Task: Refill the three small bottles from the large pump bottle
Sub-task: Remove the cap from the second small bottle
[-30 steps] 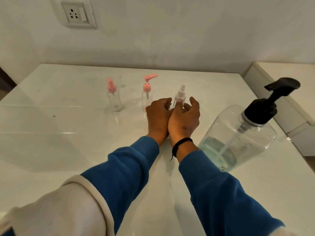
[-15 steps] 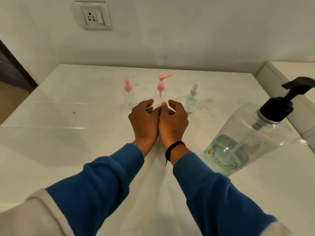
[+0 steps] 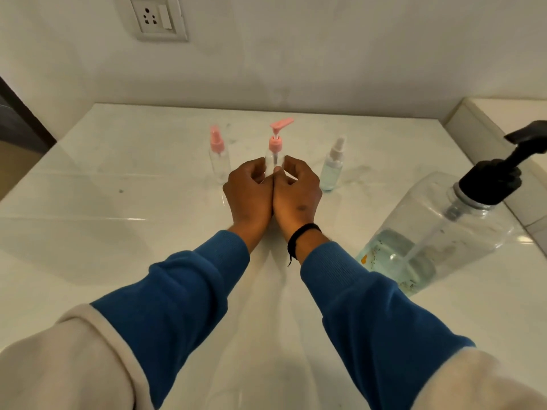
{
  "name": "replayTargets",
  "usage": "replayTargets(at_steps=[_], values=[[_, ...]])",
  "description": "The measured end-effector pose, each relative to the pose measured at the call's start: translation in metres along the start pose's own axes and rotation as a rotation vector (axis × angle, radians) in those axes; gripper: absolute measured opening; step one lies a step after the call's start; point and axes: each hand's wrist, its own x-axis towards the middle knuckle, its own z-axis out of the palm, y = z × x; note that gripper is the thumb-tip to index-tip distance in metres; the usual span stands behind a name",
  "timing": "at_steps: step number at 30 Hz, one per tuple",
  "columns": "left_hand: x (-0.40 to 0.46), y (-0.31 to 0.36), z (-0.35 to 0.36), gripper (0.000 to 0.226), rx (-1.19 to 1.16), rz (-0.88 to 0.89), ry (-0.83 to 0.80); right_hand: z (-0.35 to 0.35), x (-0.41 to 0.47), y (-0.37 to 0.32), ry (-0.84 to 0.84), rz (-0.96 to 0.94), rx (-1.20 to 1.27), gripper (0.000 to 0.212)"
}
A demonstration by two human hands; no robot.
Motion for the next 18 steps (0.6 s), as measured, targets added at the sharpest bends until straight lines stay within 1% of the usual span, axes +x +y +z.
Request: replayTargets(at_steps=[3, 9, 12, 15, 18], values=[[-0.007, 0.005, -0.008, 0.038, 0.037, 0.01, 0.01, -0.002, -0.007, -0.004, 0.003, -0.014, -0.036, 0.029], [-0.03, 0.03, -0.034, 0.034, 0.097, 0.011, -0.027, -0.019, -0.039, -0.029, -0.024, -0.035, -0.054, 0.027], [-0.043, 0.058, -0.052, 0.032, 0.089, 0.025, -0.02, -0.032, -0.056, -0.056, -0.048, -0.073, -0.063, 0.027], [-0.056, 0.101, -0.075, 0.031, 0.069, 0.08, -0.007, -0.054, -0.073, -0.098, -0.098, -0.114, -0.076, 0.029], [-0.07, 0.149, -0.101, 0.029, 0.033, 0.14, 0.013, -0.079, -0.092, -0.144, -0.123, -0.198, -0.094, 0.028]])
